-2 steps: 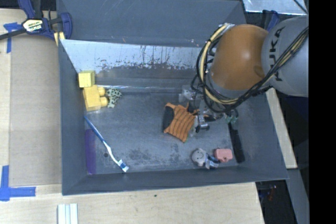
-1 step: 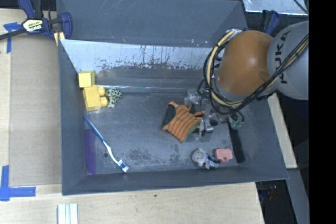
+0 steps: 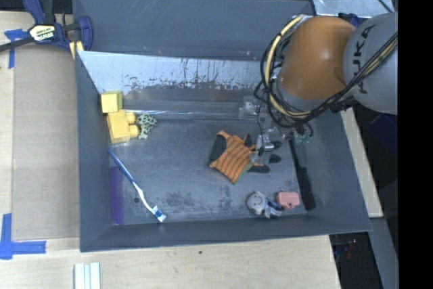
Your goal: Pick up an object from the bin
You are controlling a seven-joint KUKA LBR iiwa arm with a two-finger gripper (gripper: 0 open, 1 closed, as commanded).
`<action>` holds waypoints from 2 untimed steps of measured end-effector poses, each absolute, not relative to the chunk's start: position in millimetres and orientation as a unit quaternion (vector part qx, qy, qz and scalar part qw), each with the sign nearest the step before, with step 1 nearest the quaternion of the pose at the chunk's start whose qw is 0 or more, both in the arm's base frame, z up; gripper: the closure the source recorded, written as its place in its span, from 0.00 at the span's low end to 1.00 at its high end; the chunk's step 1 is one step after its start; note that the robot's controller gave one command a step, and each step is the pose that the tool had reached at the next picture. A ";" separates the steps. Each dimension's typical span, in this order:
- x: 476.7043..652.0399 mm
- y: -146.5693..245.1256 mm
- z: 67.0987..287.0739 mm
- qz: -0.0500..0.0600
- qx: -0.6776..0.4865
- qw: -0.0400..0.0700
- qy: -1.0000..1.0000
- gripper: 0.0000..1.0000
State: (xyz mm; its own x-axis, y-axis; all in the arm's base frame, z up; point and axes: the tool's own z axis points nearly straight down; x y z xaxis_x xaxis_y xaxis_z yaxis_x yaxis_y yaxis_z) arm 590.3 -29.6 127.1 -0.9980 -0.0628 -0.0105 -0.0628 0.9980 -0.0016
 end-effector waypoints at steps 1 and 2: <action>592.8 -31.6 70.3 0.001 0.050 0.005 0.999 0.00; 603.3 -19.1 73.6 0.000 0.009 0.015 1.000 1.00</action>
Offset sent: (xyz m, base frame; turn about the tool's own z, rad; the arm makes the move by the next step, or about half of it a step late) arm 0.0095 0.0112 -0.0571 0.0786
